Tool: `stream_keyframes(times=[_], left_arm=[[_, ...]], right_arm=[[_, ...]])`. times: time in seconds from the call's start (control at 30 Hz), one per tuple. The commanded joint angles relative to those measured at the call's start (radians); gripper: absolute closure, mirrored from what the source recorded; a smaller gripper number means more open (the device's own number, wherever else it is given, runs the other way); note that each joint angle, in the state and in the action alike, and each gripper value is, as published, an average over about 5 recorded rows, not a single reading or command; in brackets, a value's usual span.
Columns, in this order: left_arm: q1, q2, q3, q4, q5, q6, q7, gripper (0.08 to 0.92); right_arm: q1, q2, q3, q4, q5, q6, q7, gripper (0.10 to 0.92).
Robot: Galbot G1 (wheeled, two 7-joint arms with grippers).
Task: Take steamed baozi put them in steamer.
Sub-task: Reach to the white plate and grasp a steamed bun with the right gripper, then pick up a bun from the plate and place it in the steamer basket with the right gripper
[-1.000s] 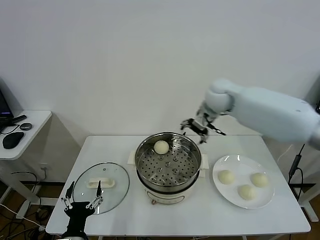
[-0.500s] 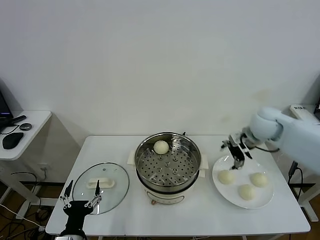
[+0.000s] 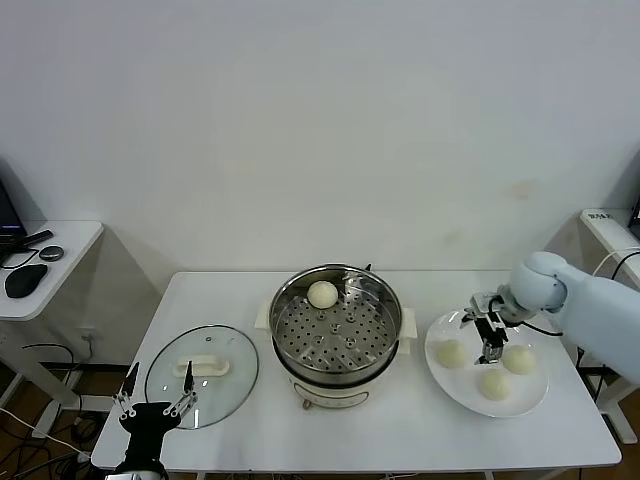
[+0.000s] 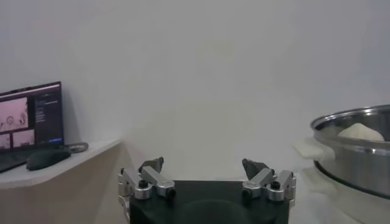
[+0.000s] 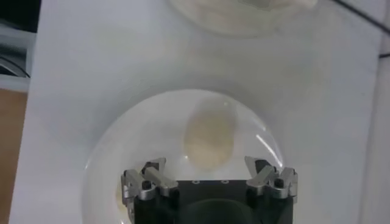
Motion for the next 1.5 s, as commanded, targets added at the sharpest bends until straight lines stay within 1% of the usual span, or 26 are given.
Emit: stream_keyframes(times=[0.03,0.33,0.63,0.83,1.1,1.23,1.37,1.5], left_arm=[[0.003,0.0,-0.005,0.001,0.002,0.0,-0.001,0.177],[0.004,0.0,-0.014,0.008,0.002,-0.004,-0.003,0.177],[0.001,-0.004,-0.011,0.01,0.005,-0.006,-0.004,0.177],[0.003,-0.004,-0.011,0.005,0.006,-0.006,-0.004,0.177],[0.004,-0.006,-0.008,0.003,0.009,-0.006,-0.005,0.177],[0.003,-0.007,-0.003,0.001,0.01,-0.005,-0.005,0.177],[-0.001,-0.007,0.0,-0.006,0.01,-0.003,-0.005,0.177],[-0.007,-0.002,0.005,-0.01,0.007,-0.001,-0.004,0.177]], right_arm=[[-0.103,0.067,0.07,-0.097,-0.05,0.015,-0.001,0.203],[-0.133,0.136,0.112,-0.176,-0.081,0.028,0.028,0.203],[-0.142,0.173,0.126,-0.209,-0.104,0.027,0.043,0.212],[-0.145,0.184,0.128,-0.209,-0.106,0.021,0.032,0.284],[-0.136,0.17,0.125,-0.19,-0.103,0.015,0.016,0.441],[-0.106,0.138,0.114,-0.16,-0.09,0.005,0.007,0.497],[-0.009,0.076,0.067,-0.1,-0.035,-0.005,-0.009,0.544],[0.188,0.016,-0.05,-0.015,0.075,-0.037,-0.029,0.561]])
